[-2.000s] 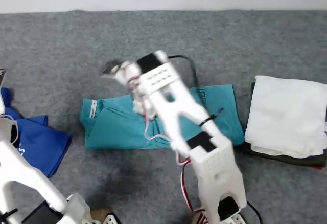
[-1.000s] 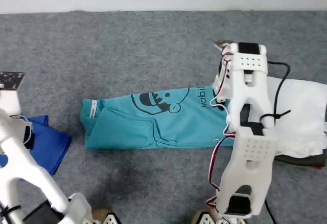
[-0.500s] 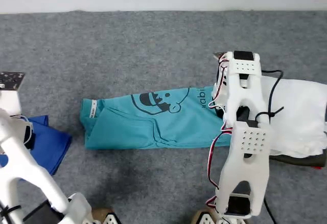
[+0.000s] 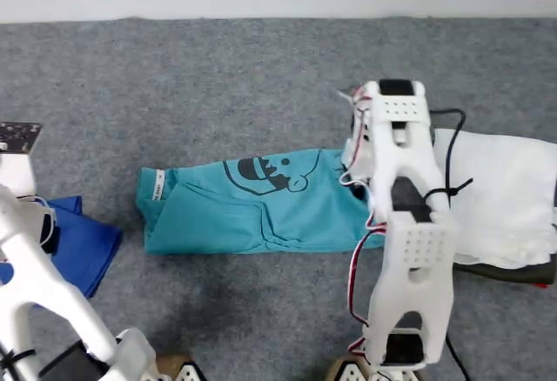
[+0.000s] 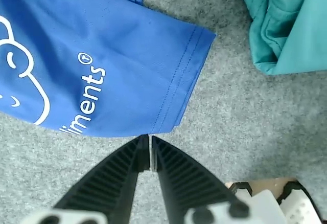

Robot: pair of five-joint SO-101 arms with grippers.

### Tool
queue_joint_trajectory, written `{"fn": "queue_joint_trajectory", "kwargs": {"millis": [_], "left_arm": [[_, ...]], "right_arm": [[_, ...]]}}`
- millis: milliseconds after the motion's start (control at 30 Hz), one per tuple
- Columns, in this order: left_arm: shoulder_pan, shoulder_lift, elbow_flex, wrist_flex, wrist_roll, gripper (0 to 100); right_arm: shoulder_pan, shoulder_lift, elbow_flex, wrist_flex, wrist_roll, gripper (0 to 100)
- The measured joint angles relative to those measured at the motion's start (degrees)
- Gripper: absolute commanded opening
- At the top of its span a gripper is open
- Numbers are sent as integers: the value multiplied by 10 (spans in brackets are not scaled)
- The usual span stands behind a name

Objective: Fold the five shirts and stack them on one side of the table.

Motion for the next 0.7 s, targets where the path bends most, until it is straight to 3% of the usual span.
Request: {"fn": "queue_joint_trajectory", "kwargs": {"millis": [367, 700], "left_arm": [[0, 0, 0, 0, 0, 18], [7, 0, 1, -4, 12, 18]], "right_arm": [[-137, -185, 0, 1, 2, 9], [-302, -202, 0, -22, 2, 10]]}}
